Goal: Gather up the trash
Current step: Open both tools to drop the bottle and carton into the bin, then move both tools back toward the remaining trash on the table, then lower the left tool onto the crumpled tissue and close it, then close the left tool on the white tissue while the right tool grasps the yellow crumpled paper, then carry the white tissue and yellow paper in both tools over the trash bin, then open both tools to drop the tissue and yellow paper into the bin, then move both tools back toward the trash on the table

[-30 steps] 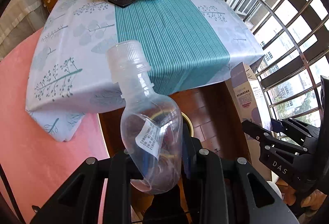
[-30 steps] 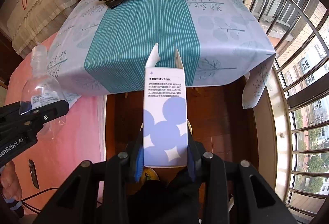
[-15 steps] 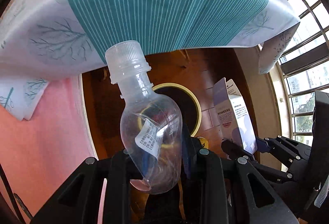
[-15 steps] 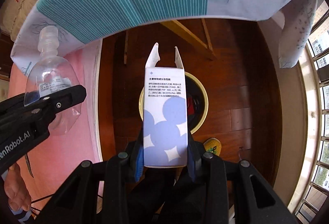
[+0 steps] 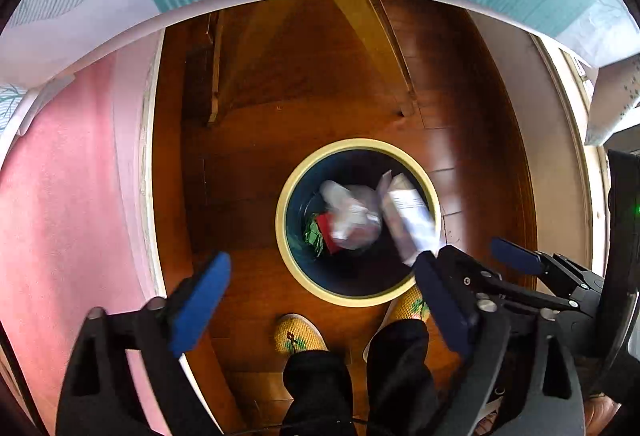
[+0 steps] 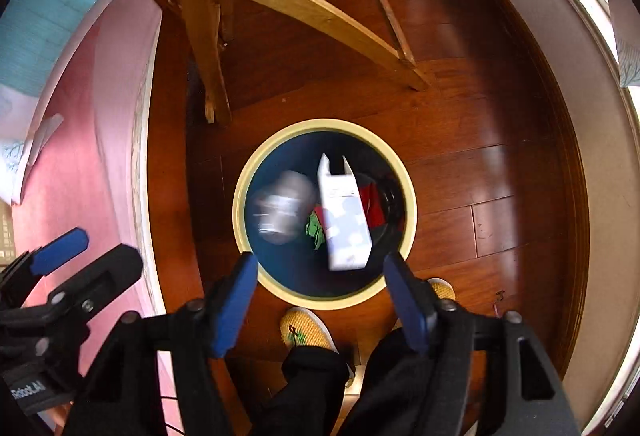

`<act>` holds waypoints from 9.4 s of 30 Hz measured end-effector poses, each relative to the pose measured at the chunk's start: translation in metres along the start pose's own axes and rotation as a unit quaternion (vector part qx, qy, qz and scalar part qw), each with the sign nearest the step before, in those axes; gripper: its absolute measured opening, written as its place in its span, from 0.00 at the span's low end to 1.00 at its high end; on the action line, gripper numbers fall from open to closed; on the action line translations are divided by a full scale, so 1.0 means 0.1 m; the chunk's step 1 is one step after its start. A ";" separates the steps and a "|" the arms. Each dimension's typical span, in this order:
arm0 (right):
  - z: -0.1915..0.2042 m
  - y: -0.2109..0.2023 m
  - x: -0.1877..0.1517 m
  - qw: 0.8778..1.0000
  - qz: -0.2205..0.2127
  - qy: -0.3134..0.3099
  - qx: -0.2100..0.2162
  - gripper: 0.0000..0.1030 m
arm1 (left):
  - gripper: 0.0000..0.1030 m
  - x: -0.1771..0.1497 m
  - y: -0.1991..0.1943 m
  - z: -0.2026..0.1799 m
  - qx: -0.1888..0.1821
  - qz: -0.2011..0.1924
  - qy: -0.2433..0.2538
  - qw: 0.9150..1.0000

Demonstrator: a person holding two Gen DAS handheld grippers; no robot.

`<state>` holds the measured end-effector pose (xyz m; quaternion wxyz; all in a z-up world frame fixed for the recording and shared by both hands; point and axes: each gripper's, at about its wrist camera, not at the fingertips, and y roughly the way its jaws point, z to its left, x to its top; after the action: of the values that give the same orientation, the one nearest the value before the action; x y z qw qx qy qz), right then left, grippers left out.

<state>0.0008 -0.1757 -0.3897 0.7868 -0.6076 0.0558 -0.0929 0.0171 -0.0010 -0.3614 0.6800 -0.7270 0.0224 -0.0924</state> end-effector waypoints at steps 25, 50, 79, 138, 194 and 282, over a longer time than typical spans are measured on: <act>0.11 -1.23 0.01 0.997 -0.078 0.029 0.000 0.65 | 0.92 0.13 -1.26 -0.15 0.011 -0.069 0.021 0.997; 1.05 -3.92 0.02 0.960 -0.277 -0.016 -0.020 0.65 | 0.92 0.32 -4.15 0.08 0.012 -0.311 0.090 0.946; 1.16 -3.88 1.99 0.952 -0.273 -0.135 -0.023 0.65 | 0.92 2.12 -3.72 0.37 0.008 -0.243 -0.056 0.968; 1.27 -2.30 4.58 0.966 -0.100 -0.226 0.082 0.33 | 0.31 3.88 -2.24 0.07 -0.016 -0.123 -0.243 0.962; 1.41 -2.81 0.29 0.991 -0.097 -0.087 -0.012 0.33 | 0.31 0.43 -2.94 0.59 -0.086 -0.135 -0.004 0.987; 1.15 -3.57 1.06 0.961 -0.197 -0.191 0.038 0.61 | 0.92 0.77 -3.75 0.20 0.035 -0.257 -0.068 0.963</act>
<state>0.0989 -0.1768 -0.0125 0.7713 -0.5830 -0.2198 -0.1302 0.0606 0.0341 0.0181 0.6584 -0.6884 -0.2150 -0.2156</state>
